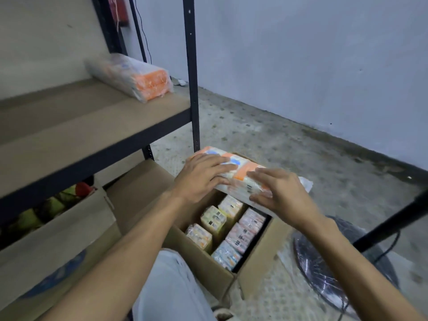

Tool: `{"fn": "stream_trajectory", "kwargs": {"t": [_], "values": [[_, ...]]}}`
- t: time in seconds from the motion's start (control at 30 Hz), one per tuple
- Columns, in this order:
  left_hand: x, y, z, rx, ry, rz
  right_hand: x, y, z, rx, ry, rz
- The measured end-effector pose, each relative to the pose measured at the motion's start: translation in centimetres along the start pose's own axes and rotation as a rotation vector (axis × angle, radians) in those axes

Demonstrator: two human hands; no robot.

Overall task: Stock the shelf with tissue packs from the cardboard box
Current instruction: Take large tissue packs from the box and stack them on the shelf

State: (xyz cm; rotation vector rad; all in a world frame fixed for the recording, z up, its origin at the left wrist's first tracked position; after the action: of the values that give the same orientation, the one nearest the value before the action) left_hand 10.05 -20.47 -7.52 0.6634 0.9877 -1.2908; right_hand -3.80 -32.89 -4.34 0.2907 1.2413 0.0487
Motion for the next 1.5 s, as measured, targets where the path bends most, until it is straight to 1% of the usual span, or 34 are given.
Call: {"fn": "stream_trajectory", "kwargs": {"t": [0.17,0.4,0.47,0.7,0.9,1.07,1.23,1.3,1.43,1.5], "values": [[-6.0,-1.0,1.3,0.058,-0.023,0.113,-4.3,2.6,0.4,-0.023,-0.101,-0.012],[-15.0,0.7,0.1,0.026,-0.101,0.209,-7.9,8.4,3.4,-0.115,-0.208,-0.002],[-17.3,1.8,-1.2,-0.001,-0.118,0.236,-8.0,10.6,4.7,-0.136,-0.21,0.016],[-23.2,7.6,-7.7,-0.176,-0.088,0.312,-5.9,19.7,9.7,-0.237,-0.175,0.09],[-25.8,12.4,-12.4,-0.305,-0.015,0.316,-3.4,26.3,13.2,-0.279,-0.152,0.107],[-26.0,15.6,-14.4,-0.38,-0.004,0.286,-1.2,29.7,15.8,-0.264,-0.144,0.044],[-25.6,17.6,-15.2,-0.404,-0.058,0.292,0.4,31.2,17.6,-0.235,-0.178,0.033],[-25.6,18.1,-15.5,-0.469,-0.111,0.301,0.9,31.7,18.2,-0.209,-0.176,0.041],[-25.0,18.2,-17.1,-0.75,-0.217,0.282,1.6,32.9,19.0,-0.179,-0.139,0.034],[-24.3,18.3,-18.0,-0.897,-0.235,0.195,1.3,33.1,19.1,-0.189,-0.15,0.111]]}}
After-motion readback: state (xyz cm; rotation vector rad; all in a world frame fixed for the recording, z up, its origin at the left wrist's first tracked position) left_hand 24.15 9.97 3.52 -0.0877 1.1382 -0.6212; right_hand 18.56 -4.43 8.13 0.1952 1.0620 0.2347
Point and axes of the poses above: each hand's wrist, its own z-axis towards the middle knuckle, its own x-axis out of the palm, y = z × x, the point moved 7 cm from there along z, towards the middle knuckle, and after that the axes turned 7 degrees about x, right-handed, at the moved point
